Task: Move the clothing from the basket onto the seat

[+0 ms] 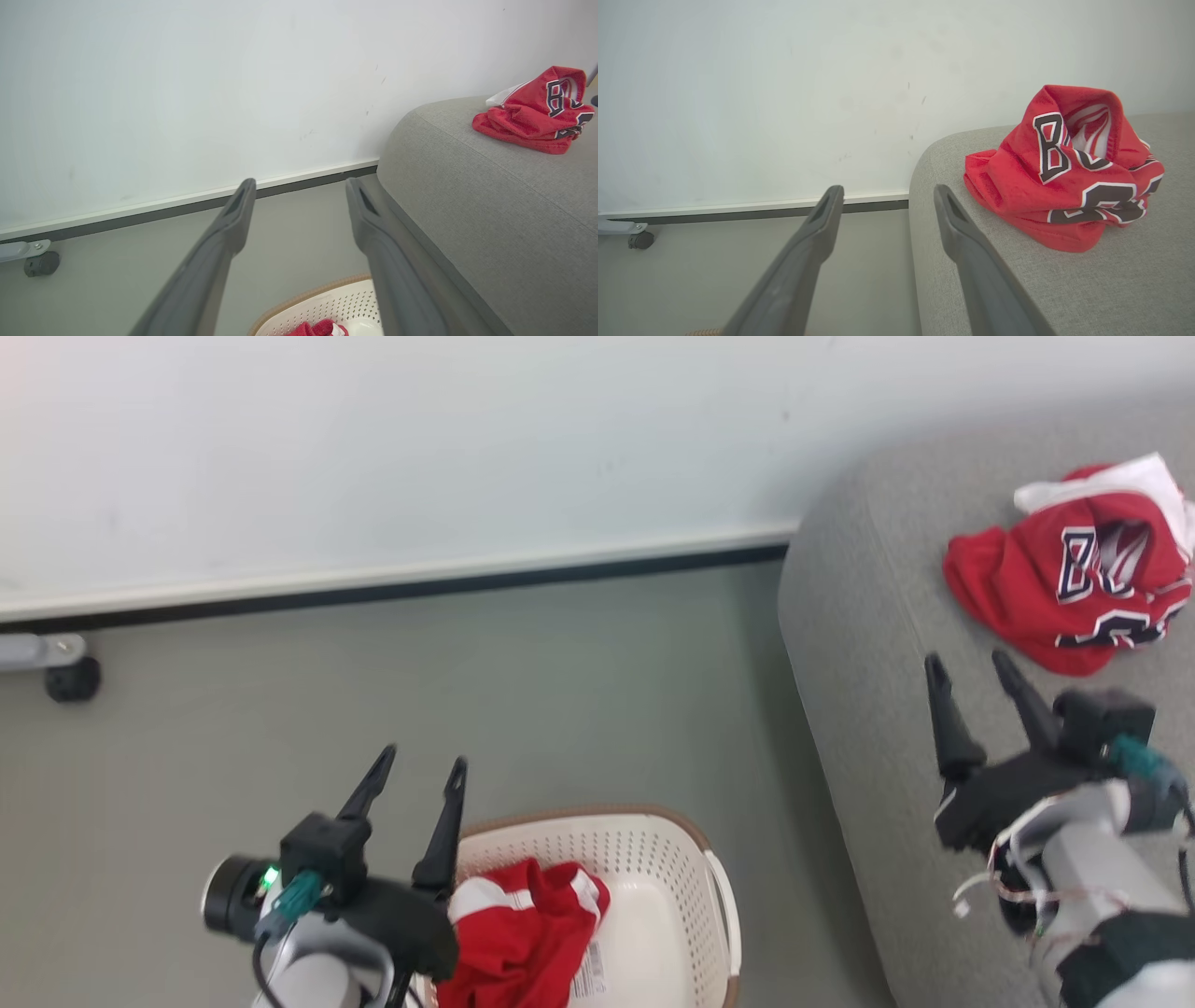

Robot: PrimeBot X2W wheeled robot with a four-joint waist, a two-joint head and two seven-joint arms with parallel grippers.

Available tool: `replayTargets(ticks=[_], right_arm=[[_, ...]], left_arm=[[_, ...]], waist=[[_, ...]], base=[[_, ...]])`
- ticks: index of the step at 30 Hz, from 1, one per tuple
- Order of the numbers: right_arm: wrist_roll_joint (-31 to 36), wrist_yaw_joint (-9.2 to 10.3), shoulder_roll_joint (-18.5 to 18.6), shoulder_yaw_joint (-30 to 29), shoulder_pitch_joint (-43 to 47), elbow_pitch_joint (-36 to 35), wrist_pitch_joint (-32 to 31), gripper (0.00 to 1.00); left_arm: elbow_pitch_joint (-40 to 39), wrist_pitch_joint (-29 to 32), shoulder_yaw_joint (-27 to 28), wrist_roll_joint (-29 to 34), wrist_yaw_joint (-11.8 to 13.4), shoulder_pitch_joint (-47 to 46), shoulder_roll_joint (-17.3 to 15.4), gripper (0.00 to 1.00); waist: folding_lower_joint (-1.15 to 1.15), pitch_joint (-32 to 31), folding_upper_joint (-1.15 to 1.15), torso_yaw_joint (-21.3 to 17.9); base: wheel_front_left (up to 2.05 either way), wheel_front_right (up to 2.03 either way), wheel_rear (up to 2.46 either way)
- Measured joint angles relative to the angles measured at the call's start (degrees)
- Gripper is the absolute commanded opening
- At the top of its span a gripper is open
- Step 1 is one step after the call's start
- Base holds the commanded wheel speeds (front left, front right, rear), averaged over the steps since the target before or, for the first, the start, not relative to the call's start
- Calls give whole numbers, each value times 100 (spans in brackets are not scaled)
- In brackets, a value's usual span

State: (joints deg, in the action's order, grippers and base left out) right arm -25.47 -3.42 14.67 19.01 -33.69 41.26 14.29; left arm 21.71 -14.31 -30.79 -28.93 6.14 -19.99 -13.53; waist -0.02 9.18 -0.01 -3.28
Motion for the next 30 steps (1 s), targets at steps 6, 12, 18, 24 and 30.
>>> replayTargets(ticks=[6, 12, 18, 24, 30], right_arm=[[85, 265, -110, -60, 857, -588, 0, 100], [204, 504, -214, -23, 1725, -1274, 0, 100], [342, 712, -243, -21, 2470, -1917, 0, 100], [428, 797, -274, -29, 2983, -2452, 0, 100], [467, 856, -256, -134, 3346, -2840, 0, 100]], left_arm=[[1, 0, 310, -26, 49, 571, -100, 100], [-179, 0, 661, -54, 93, 1310, -231, 100], [-421, 0, 835, 3, 93, 1624, -247, 100], [-654, 0, 1025, 83, 97, 1907, -257, 100], [-786, 0, 1196, 192, 98, 2068, -234, 100]], waist=[[0, -443, 0, 184], [0, -871, 0, 350], [0, -1146, 0, 530], [1, -1264, 0, 676], [2, -1286, 1, 717]], base=[[0, 0, 0], [0, 0, 0], [0, 0, 0], [0, 0, 0], [0, 0, 0]])
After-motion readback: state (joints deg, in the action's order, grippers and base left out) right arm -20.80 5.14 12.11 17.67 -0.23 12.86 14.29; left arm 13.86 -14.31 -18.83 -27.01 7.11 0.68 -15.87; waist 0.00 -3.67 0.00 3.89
